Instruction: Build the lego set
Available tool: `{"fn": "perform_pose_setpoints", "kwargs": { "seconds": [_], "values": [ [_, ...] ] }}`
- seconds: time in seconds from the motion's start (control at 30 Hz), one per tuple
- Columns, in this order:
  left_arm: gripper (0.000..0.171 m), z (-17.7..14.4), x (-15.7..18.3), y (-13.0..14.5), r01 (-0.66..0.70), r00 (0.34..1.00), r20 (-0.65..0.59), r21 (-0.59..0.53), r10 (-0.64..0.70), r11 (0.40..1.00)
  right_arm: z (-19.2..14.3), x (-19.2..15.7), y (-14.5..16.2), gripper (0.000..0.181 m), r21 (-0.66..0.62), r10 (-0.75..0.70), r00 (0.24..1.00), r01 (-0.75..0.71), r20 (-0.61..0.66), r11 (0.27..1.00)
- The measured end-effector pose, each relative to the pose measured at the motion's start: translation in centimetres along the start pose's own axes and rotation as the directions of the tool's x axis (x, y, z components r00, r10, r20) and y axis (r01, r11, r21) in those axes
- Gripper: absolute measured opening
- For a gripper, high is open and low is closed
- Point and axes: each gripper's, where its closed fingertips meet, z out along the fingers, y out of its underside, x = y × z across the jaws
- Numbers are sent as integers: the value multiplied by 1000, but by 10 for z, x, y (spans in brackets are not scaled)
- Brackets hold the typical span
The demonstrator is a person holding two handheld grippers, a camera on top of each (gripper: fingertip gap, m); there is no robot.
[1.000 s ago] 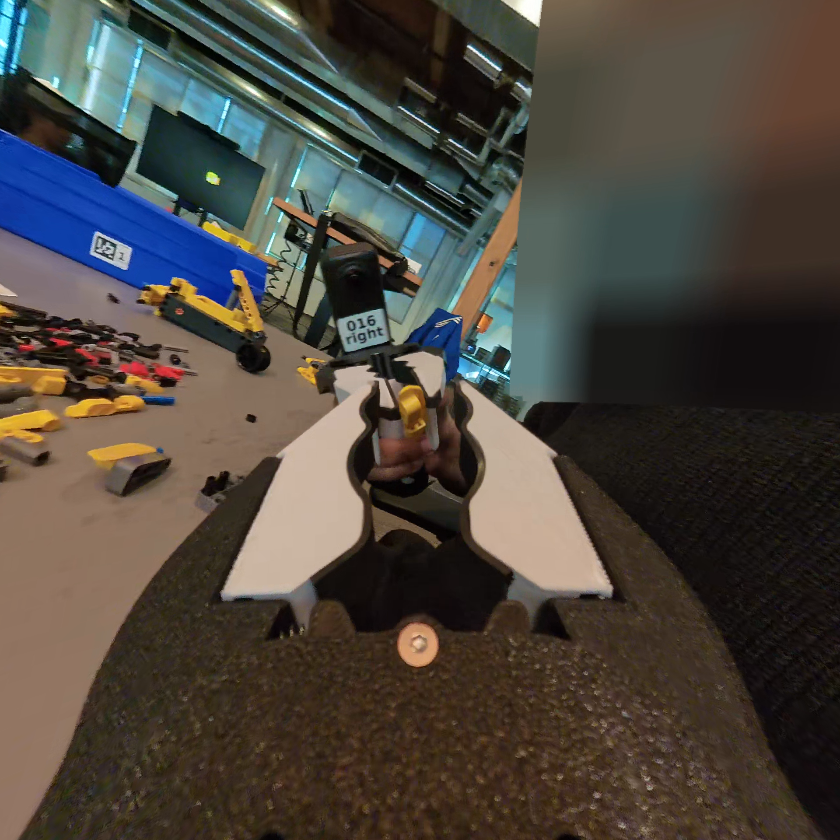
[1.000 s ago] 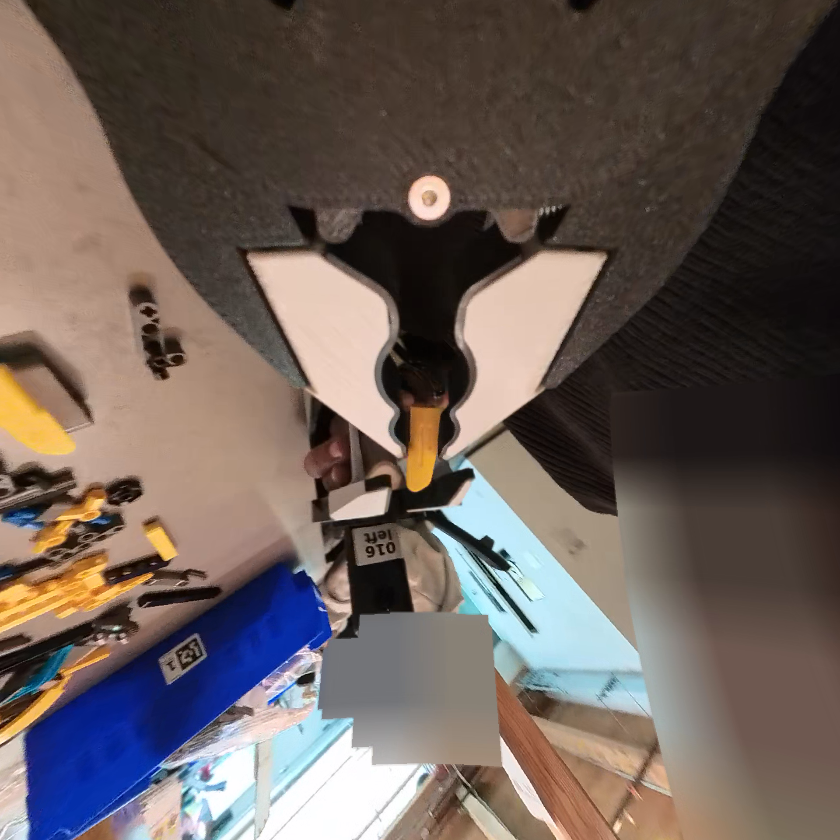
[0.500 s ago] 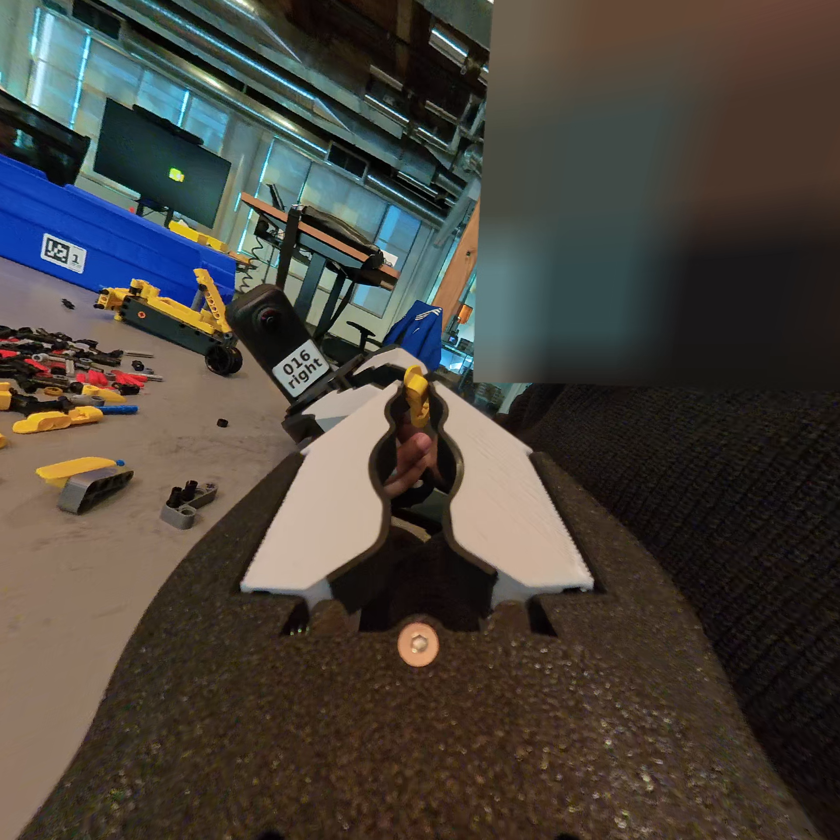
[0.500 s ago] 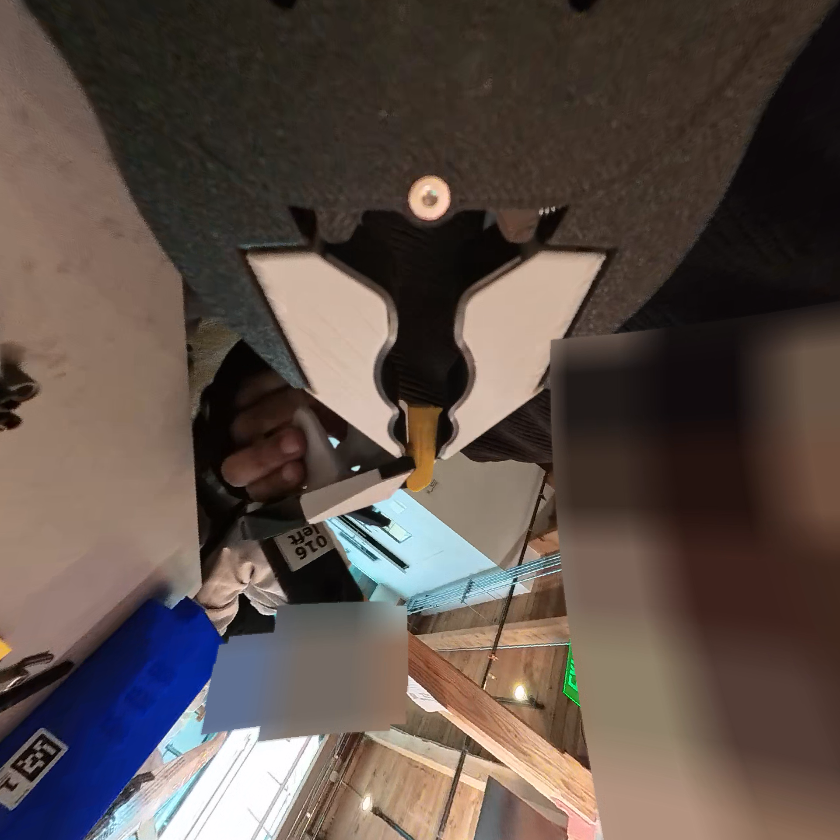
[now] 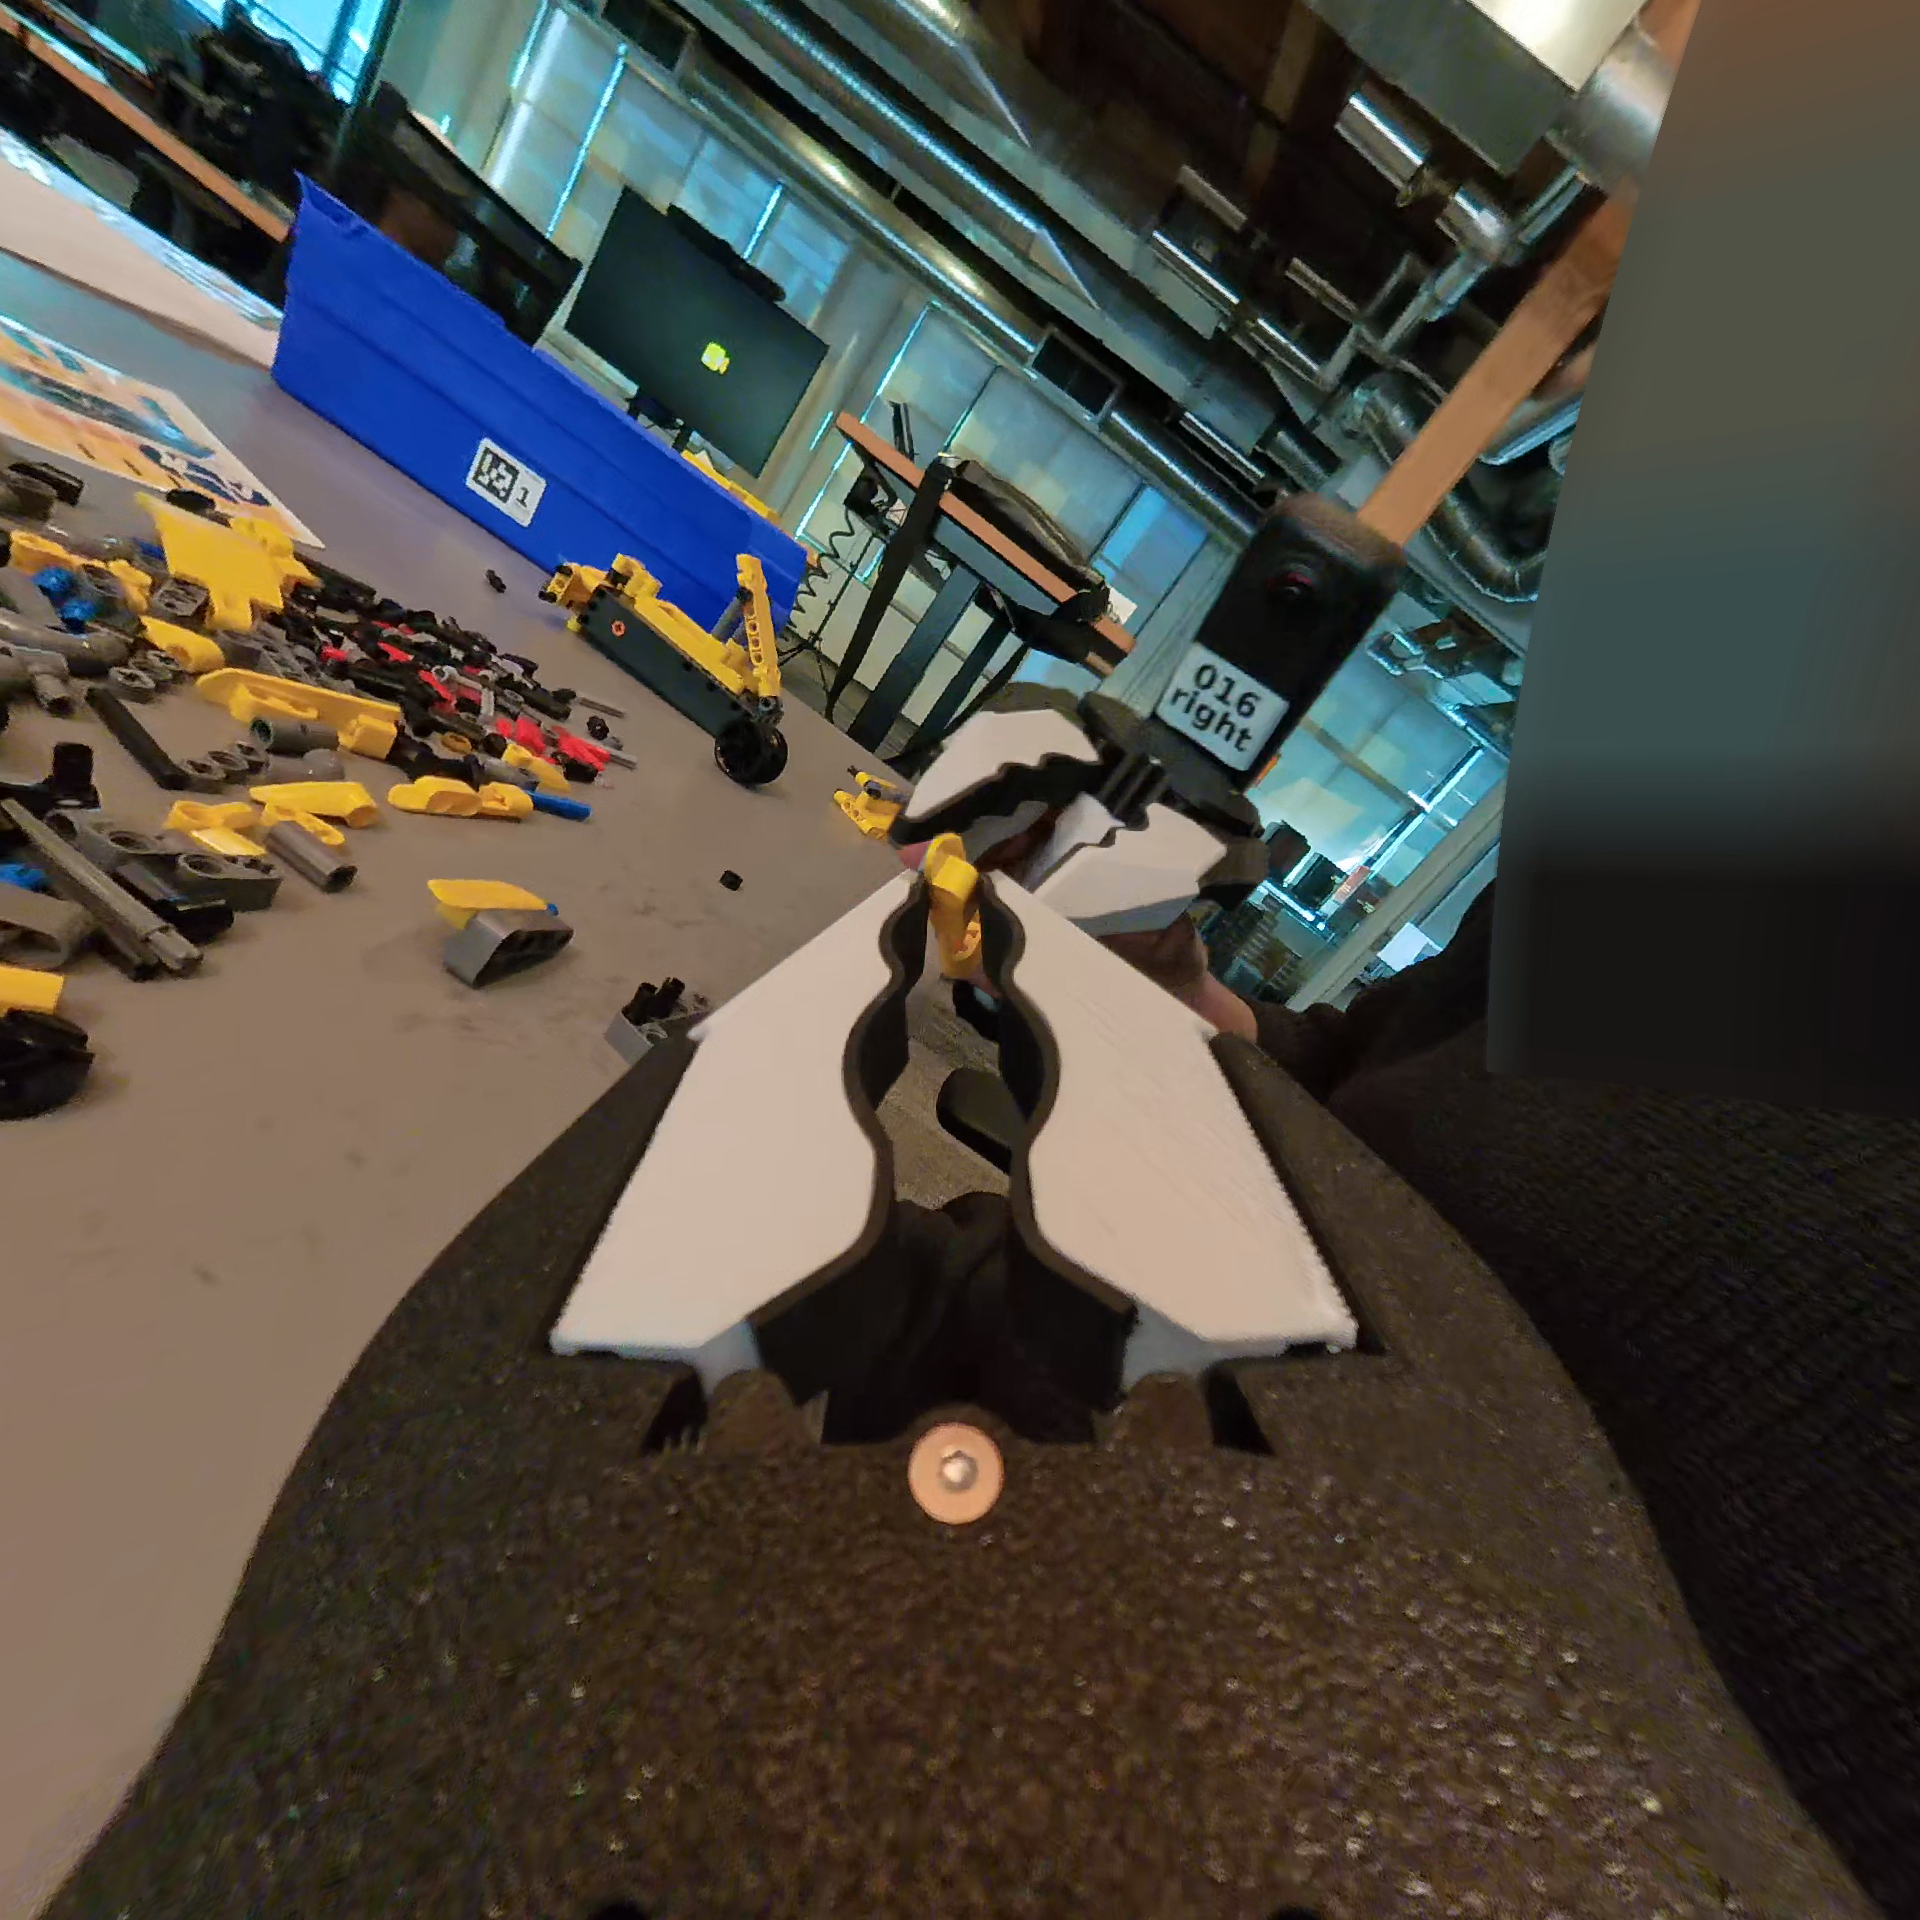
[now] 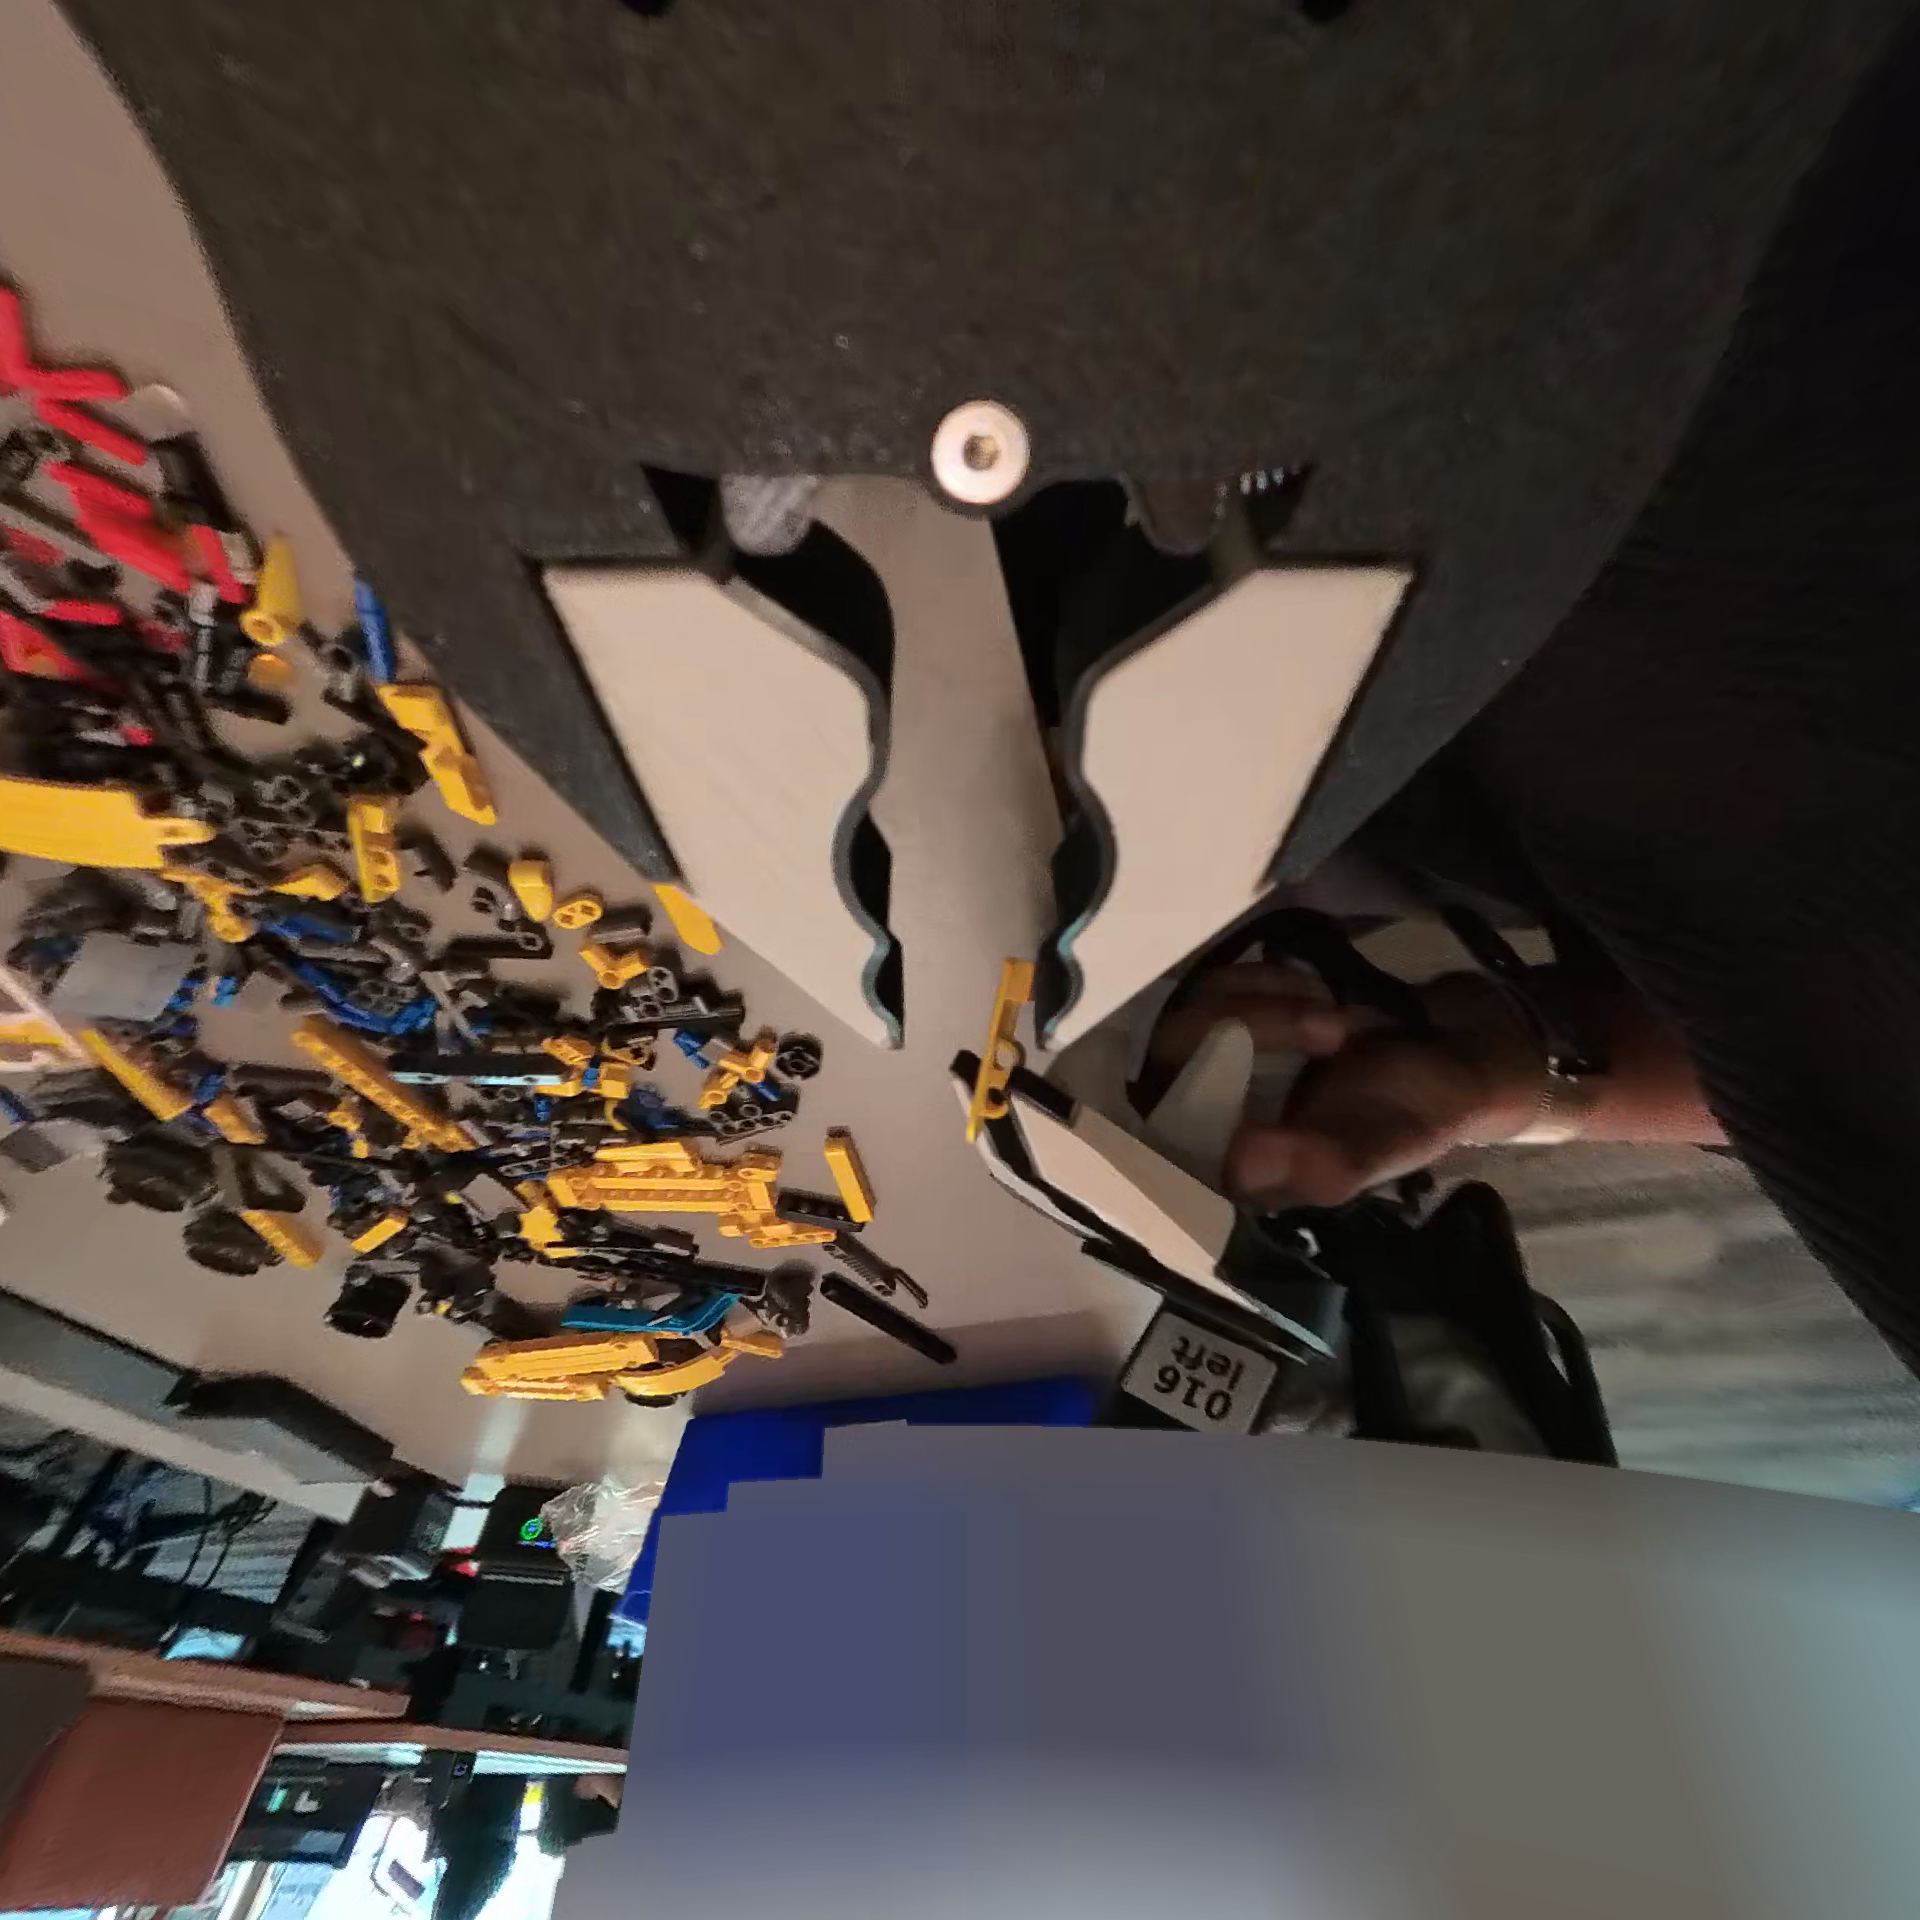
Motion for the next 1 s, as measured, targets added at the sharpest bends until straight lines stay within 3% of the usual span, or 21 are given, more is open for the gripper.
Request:
{"fn": "perform_pose_setpoints", "kwargs": {
  "seconds": [0.13,0.3,0.47,0.63,1.0],
  "values": [
    [9,1,-1,1,-4,1000,21,2,4,1000,5,-3,1,5,-27,-104,994,104,-23,994],
    [9,0,-1,-1,-23,999,29,4,23,1000,7,-5,-1,4,-40,-119,993,118,-18,992],
    [10,1,5,-1,-44,999,-1,13,44,999,3,-4,-3,0,-5,102,991,-102,81,995],
    [4,-3,3,-3,8,999,-36,28,-7,1000,-3,-2,-8,0,41,322,923,-337,209,940],
    [8,-3,6,-1,50,995,-86,31,-47,998,3,1,-7,0,86,421,876,-450,235,889]
  ]
}}
